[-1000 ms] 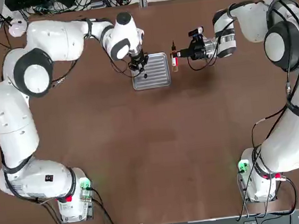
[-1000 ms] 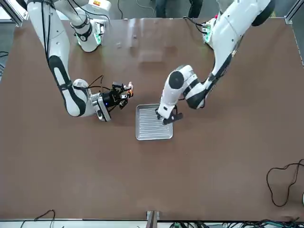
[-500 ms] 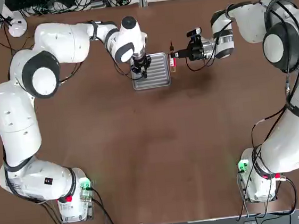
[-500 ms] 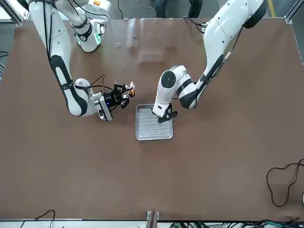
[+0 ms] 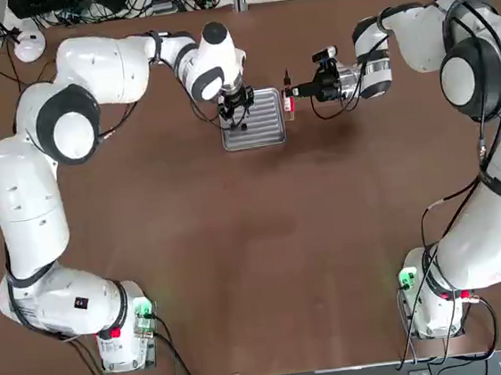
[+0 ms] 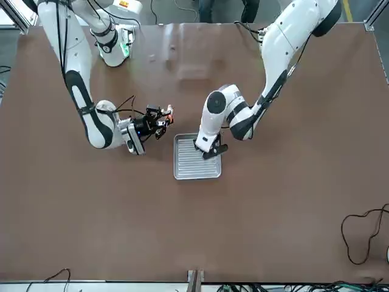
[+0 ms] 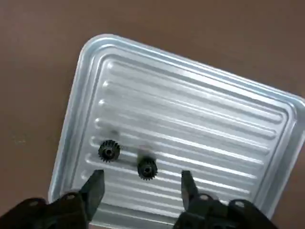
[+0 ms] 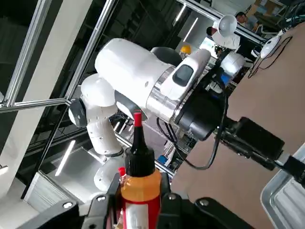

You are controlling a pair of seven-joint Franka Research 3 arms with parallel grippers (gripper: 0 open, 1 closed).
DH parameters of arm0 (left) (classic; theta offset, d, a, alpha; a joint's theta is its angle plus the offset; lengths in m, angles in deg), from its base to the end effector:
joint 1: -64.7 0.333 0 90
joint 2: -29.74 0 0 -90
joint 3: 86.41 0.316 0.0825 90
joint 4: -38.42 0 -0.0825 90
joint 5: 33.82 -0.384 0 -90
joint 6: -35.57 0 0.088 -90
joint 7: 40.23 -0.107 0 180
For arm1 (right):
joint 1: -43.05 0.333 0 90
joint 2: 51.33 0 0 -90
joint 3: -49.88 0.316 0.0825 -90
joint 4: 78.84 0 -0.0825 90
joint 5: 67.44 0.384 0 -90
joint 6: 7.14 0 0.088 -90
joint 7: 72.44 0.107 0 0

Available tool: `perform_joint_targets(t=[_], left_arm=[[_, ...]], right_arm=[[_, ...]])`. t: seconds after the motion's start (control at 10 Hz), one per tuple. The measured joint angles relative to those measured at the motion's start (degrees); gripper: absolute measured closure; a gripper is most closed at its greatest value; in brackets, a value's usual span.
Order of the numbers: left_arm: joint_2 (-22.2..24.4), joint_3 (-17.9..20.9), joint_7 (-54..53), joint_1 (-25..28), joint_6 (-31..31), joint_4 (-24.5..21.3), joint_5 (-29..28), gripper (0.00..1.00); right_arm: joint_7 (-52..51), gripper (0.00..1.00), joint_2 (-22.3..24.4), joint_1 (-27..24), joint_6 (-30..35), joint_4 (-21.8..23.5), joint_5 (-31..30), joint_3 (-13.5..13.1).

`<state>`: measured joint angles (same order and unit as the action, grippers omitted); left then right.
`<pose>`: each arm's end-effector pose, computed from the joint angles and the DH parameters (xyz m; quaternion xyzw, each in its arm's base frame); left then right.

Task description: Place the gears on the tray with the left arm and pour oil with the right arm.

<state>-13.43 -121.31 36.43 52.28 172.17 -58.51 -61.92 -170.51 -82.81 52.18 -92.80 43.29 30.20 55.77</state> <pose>0.5020 -0.4640 0.2272 0.9859 0.1570 0.0045 0.0585 0.4838 0.2457 0.1949 -0.5948 -0.2374 -0.1668 0.7497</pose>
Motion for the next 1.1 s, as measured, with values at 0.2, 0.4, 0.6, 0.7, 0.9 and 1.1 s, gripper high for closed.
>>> perform_joint_targets(t=[0.2, 0.4, 0.6, 0.7, 0.9, 1.1], left_arm=[[0.11, 0.07, -4.3, 1.78, -0.25, 0.73, -0.12, 0.01], [1.33, 0.02, -12.16, 5.93, -2.12, 1.54, -0.2, 0.01], [3.54, -0.21, -21.89, 10.54, -6.75, 3.3, -0.14, 0.01], [4.49, -0.63, -26.5, 12.77, -9.19, 4.5, -0.08, 0.01], [5.62, -2.93, -34.83, 18.15, -14.03, 7.89, 1.9, 0.01], [5.8, -3.82, -40.08, 21.38, -17.35, 11.35, 3.39, 0.01]], right_arm=[[0.05, 0.66, 0.0, 1.14, -0.67, 0.06, 2.47, 0.06], [0.07, 0.66, 0.0, 5.39, -4.62, 0.1, 8.29, 0.37], [0.35, 0.66, 0.0, 11.0, -9.0, 0.05, 15.34, 0.58], [1.6, 0.66, 0.0, 12.99, -9.92, 0.04, 18.12, 0.62], [3.77, 0.66, 0.0, 15.67, -10.9, -0.25, 20.92, 0.64], [7.74, 0.66, 0.0, 16.88, -11.33, -0.8, 22.47, 0.64]])
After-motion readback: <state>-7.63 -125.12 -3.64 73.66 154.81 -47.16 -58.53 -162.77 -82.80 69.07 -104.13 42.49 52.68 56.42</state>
